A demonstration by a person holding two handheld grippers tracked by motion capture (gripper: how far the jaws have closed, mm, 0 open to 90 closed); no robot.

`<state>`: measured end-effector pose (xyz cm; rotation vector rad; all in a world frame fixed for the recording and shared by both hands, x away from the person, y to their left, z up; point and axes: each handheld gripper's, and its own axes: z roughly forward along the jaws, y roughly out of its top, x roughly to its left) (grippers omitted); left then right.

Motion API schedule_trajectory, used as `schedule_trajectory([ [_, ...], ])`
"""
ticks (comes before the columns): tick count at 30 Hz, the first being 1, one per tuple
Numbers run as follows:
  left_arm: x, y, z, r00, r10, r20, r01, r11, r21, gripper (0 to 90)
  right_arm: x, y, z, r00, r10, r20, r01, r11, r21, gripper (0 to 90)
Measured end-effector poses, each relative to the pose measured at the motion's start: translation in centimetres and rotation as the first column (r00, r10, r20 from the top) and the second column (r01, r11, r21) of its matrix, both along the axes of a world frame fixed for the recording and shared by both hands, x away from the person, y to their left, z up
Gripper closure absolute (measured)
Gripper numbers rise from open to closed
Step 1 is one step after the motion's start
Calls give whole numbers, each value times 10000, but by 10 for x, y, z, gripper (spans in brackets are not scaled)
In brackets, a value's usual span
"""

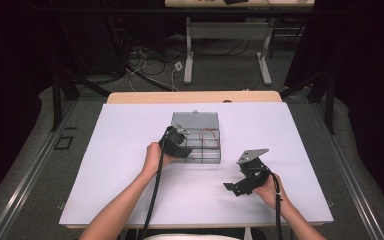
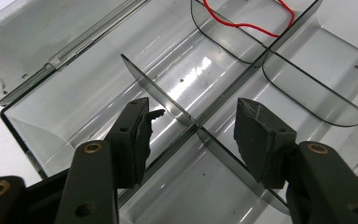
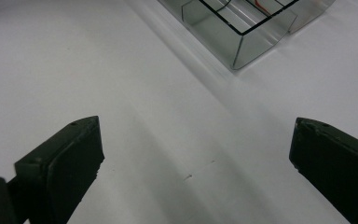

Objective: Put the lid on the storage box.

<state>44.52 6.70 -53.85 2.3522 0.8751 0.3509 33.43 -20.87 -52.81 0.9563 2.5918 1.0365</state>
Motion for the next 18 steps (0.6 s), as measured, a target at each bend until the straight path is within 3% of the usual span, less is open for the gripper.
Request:
schedule_trajectory([
  [8,3,-2,-2,9997,-185,-177,187,9998,108,500,1,0,0,10000,2,29,-2,10000,-11,25],
  [18,1,-3,-2,9996,-164,-247,168,9997,151,554,10,0,4,9979,-309,564,310,9995,-9,44],
])
